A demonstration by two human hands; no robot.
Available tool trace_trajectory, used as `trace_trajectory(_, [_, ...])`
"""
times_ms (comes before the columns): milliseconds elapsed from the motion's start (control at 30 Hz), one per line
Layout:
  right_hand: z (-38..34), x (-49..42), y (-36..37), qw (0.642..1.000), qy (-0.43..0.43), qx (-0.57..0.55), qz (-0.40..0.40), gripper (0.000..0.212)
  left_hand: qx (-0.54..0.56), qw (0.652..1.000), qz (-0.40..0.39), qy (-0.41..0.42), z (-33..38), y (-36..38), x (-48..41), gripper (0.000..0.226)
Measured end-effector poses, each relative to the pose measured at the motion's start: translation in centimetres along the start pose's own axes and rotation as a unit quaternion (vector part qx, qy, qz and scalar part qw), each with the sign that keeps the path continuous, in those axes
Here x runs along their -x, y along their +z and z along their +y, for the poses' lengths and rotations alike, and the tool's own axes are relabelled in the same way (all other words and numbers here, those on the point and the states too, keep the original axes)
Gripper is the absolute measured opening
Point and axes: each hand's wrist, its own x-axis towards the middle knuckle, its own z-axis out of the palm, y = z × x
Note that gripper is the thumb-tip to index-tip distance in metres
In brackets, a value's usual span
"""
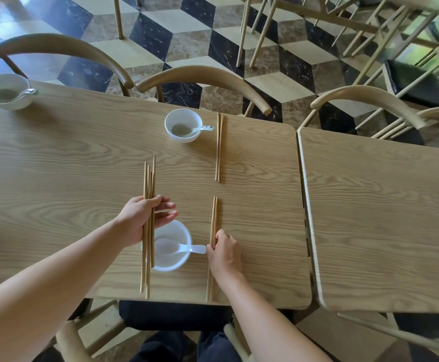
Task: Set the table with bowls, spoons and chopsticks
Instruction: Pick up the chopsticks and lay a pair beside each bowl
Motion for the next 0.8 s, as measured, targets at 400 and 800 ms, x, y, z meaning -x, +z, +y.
trace_trajectory(400, [-0.4,-0.4,-0.5,0.999,0.035,-0.012,-0.025,0.024,0.008,1.0,-0.014,0.011,1.8,0.9,-2.1,0.021])
trace_trajectory(800, [-1.4,-7.2,-2.7,0.999,0.041,-0.029,0.02,0.028,0.026,1.0,0.007,0.008,3.6,1.6,-7.1,0.021])
